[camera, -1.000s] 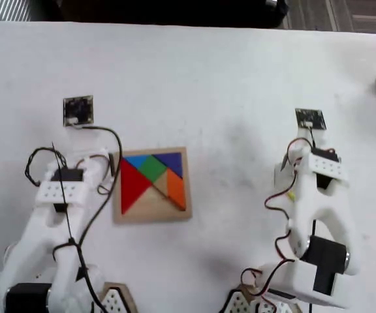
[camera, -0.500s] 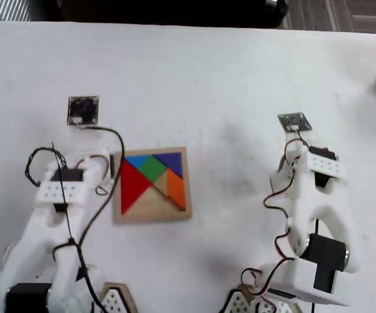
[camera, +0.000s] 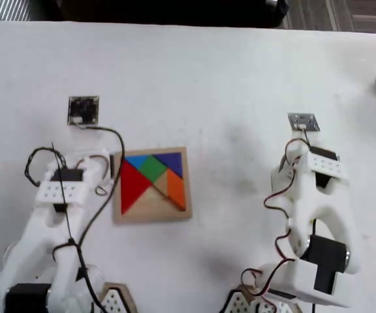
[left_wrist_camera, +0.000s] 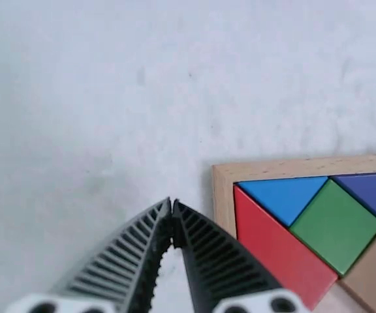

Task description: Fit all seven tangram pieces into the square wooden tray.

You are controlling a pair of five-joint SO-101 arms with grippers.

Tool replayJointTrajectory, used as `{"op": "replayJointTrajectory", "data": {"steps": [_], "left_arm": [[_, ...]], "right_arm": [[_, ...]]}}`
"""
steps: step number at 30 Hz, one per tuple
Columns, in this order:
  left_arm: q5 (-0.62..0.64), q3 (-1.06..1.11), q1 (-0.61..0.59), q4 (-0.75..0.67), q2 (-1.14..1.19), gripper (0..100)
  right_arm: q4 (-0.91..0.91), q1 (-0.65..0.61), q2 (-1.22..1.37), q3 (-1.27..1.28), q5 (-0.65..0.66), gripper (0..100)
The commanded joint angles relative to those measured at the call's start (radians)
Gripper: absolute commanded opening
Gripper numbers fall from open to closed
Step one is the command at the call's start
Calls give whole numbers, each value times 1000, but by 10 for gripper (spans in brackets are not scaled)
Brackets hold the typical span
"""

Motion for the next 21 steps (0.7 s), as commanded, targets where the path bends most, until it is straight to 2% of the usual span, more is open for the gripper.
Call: {"op": "replayJointTrajectory", "data": {"steps": [1, 10, 13, 21], "left_arm": [[-14, -34, 1, -25, 1, 24], [-14, -34, 1, -25, 1, 24], [-14, -34, 1, -25, 1, 24], [-14, -34, 1, -18, 1, 24]], "right_arm": [[19, 21, -38, 2, -17, 258], [-28, 27, -139, 71, -44, 256], [-74, 28, -105, 84, -44, 256], [16, 47, 33, -34, -48, 256]]}}
